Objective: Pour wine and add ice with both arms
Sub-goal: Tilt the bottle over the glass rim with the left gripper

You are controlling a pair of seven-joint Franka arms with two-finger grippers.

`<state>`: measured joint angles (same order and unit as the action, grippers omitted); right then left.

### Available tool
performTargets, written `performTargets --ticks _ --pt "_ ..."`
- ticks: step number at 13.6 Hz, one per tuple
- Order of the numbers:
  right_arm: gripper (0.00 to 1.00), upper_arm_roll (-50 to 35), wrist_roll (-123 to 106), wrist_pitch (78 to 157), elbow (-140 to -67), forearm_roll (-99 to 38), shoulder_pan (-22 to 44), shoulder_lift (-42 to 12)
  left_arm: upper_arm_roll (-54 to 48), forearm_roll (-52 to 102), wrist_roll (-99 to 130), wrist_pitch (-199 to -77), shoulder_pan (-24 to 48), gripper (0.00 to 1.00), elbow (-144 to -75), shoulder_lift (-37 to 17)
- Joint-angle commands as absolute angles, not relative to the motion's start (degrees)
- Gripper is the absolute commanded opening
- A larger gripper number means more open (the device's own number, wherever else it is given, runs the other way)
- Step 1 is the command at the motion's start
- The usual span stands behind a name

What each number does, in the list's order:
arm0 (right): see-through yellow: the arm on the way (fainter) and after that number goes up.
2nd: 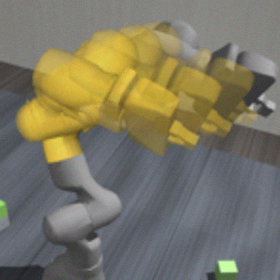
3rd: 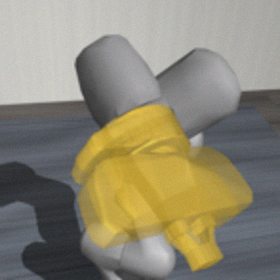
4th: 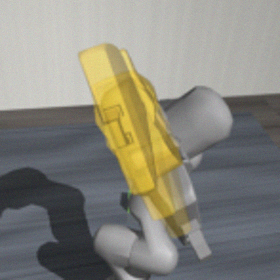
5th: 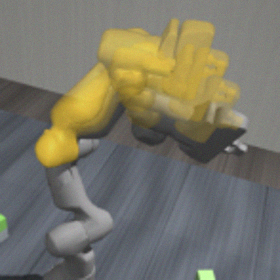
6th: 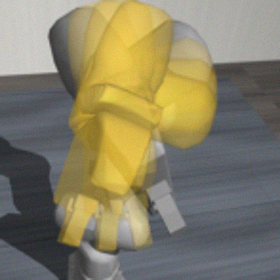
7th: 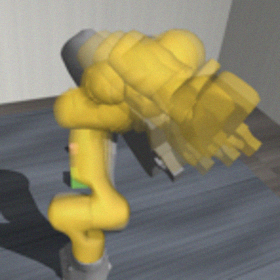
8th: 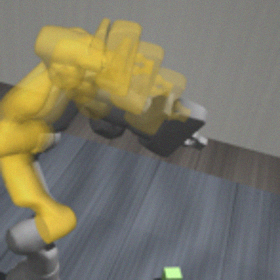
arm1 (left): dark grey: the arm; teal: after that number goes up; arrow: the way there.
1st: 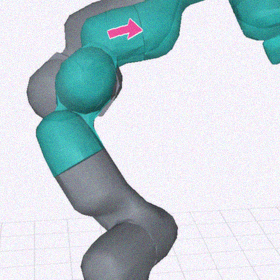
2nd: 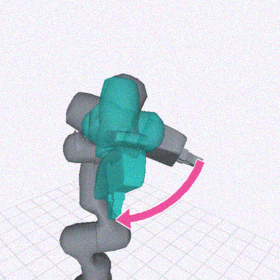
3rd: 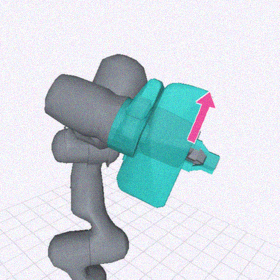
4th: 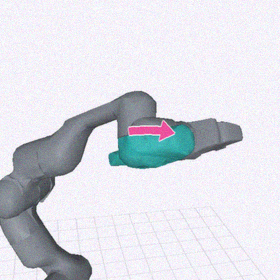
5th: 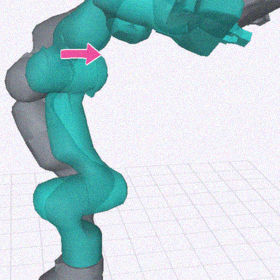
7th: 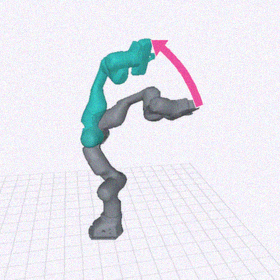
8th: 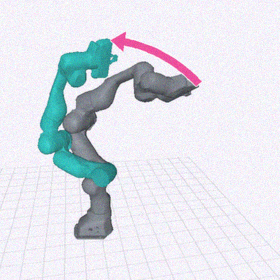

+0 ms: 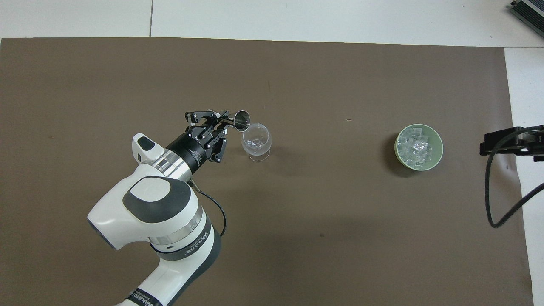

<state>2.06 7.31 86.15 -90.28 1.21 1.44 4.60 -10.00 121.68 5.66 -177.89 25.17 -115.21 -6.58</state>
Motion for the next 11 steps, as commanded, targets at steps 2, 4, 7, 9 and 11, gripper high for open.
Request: performTargets --ticks 2,4,7,9,11 --pt "1.00 2.2 6.9 85.6 -90.9 1.1 1.7 5.4 -10.1 121.2 3.2 -180.3 26.2 0.00 -114.4 -6.2" --pt "1.00 2.2 6.9 85.6 -90.9 1.1 1.7 5.4 -10.1 121.1 3.0 -180.7 26.5 0.00 -114.3 -6.3" --pt "1.00 2.2 6.9 85.6 -90.9 1.1 1.7 5.4 -10.2 120.7 2.3 -181.3 26.9 0.00 -114.0 -6.5" --pt "1.00 2.2 6.9 85.6 -90.9 1.1 1.7 5.4 -10.2 120.7 1.2 -181.6 26.9 0.00 -114.0 -6.5" --pt "1.00 2.2 6.9 85.6 -90.9 1.1 1.7 5.4 -10.5 120.6 0.1 -182.4 27.0 0.00 -113.9 -6.6"
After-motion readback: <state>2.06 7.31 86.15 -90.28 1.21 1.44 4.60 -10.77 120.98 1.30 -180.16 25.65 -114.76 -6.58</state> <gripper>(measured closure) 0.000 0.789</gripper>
